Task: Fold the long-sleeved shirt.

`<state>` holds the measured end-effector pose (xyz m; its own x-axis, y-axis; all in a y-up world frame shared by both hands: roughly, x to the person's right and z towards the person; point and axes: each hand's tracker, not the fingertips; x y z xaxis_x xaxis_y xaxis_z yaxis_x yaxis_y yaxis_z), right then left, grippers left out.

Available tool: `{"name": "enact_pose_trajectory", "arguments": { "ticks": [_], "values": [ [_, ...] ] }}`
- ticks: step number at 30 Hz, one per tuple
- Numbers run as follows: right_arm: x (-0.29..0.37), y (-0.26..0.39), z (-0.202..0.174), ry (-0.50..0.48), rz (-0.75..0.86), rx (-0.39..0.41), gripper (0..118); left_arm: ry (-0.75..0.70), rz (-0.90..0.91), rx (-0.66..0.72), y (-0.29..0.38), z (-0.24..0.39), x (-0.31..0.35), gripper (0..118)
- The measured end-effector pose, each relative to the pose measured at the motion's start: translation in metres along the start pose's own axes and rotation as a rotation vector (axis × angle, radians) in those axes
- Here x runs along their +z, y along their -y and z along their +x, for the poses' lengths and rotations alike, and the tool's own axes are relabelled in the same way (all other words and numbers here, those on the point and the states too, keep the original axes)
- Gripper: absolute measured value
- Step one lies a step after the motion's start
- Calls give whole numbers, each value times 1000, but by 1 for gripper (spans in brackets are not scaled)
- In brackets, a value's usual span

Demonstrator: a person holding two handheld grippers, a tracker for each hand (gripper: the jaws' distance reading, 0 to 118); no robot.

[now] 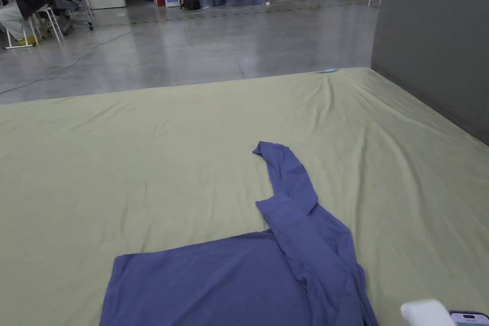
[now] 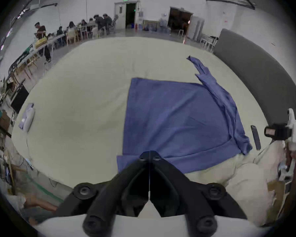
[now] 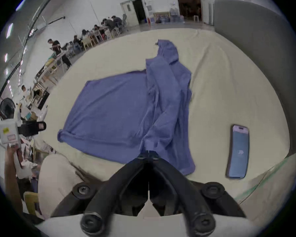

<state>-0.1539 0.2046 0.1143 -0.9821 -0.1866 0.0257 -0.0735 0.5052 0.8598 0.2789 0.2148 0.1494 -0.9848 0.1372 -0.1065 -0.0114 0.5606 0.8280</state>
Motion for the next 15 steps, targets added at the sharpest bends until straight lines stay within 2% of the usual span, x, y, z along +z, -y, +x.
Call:
{"name": "enact_pose_trajectory", "arguments": {
  "ticks": [2, 6, 9, 12, 13, 14, 15],
  "values": [
    [-12, 5, -8, -60, -47, 31, 0, 22, -9, -6, -3, 8, -5, 0],
    [-27, -18, -10, -48, -35, 56, 0, 27, 1, -26, -22, 15, -9, 0],
    [-38, -66, 1, -50, -15, 60, 0, 48, 11, -23, -38, 16, -14, 0],
    [-56, -145, 9, -40, 62, 84, 0, 64, 22, -36, -51, 19, -17, 0],
    [-66, -180, 11, -44, 95, 87, 6, 68, 31, -36, -56, 24, -18, 0],
    [-79, -213, 12, -43, 93, 84, 38, 73, 34, -41, -60, 25, -21, 0],
    [-93, -245, 14, -44, 93, 78, 96, 76, 36, -44, -64, 25, -23, 0]
  ]
}}
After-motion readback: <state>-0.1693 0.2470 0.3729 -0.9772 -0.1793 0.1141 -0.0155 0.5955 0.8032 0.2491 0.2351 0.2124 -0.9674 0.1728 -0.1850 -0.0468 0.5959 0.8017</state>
